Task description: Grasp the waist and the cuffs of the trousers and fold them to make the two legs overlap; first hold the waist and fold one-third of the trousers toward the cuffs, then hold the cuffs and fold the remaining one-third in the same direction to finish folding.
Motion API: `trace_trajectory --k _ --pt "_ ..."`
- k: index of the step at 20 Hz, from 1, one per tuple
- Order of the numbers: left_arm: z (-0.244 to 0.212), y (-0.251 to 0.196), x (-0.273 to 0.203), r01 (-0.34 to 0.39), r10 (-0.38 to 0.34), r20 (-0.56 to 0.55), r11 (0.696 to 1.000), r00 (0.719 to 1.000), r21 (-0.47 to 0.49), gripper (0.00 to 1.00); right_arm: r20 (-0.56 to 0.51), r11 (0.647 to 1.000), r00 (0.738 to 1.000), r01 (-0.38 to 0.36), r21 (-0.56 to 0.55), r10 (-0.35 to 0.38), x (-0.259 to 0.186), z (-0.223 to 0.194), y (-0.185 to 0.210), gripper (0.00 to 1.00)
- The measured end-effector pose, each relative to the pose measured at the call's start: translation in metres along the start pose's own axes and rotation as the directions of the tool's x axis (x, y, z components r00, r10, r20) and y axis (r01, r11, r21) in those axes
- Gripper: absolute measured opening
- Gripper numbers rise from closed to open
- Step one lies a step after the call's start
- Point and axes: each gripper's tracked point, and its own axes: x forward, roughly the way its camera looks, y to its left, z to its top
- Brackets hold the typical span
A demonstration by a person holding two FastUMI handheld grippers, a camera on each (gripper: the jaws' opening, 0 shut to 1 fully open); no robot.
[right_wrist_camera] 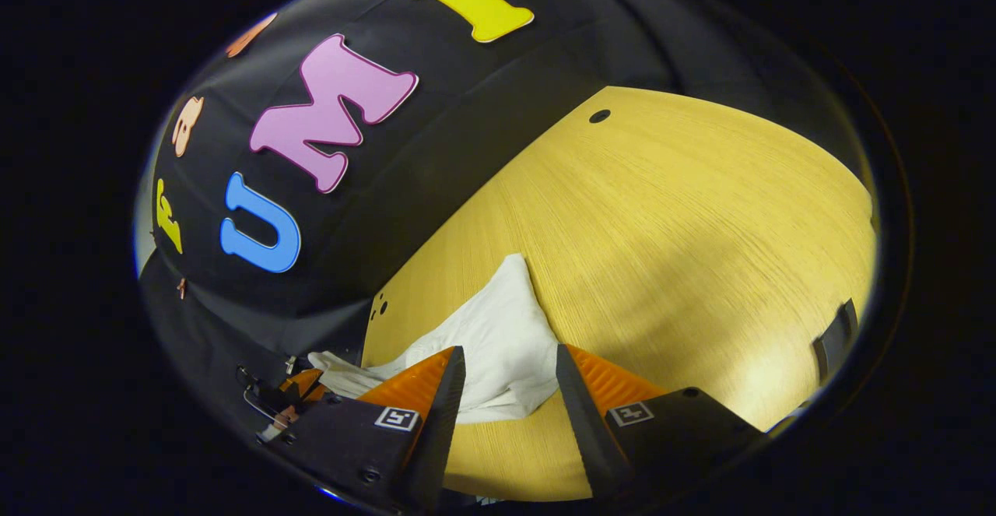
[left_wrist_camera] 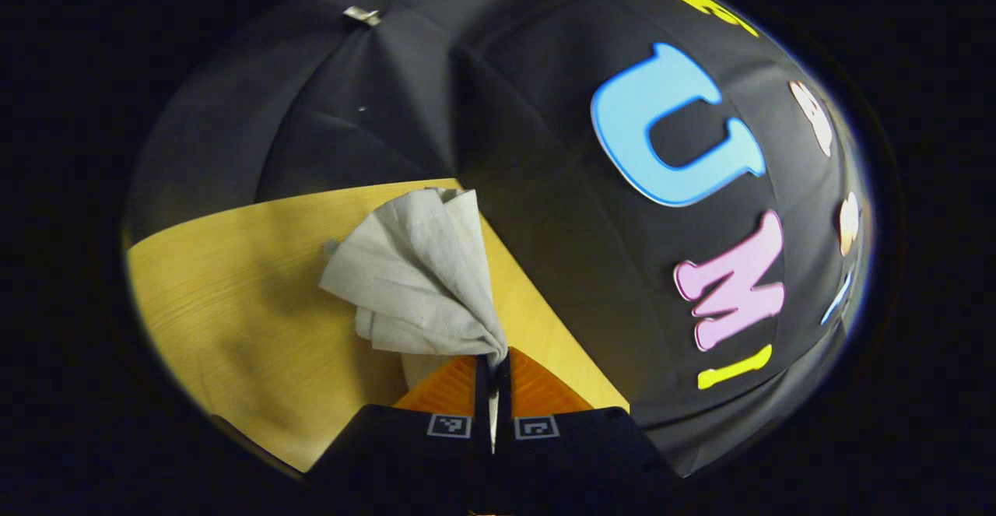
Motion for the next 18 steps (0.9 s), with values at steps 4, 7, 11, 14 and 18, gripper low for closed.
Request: trace_trajectory --k 4,7,11,14,18 --pt "-0.026 -0.037 0.011 0.037 -0.031 -0.048 0.991 0.998 0.131 0.06 0.015 1.000 1.000 0.009 0.004 -0.009 -0.004 0.009 -0.008 0.73" --pt "-0.045 -0.066 0.016 0.092 -0.074 -0.086 0.972 0.993 0.218 0.06 0.026 1.000 0.999 0.019 0.022 -0.020 -0.007 0.013 -0.014 0.73" --pt "-0.090 -0.093 0.015 0.185 -0.137 -0.171 0.932 0.976 0.310 0.06 0.039 0.999 0.999 0.030 0.040 -0.032 -0.010 0.017 -0.023 0.73" --pt "-0.136 -0.103 0.015 0.257 -0.152 -0.270 0.873 0.951 0.415 0.06 0.041 0.998 0.999 0.032 0.054 -0.035 -0.013 0.015 -0.027 0.73" --pt "-0.219 -0.105 0.022 0.363 -0.090 -0.426 0.696 0.900 0.619 0.06 0.029 0.998 0.999 0.044 0.051 -0.045 -0.014 0.010 -0.030 0.73"
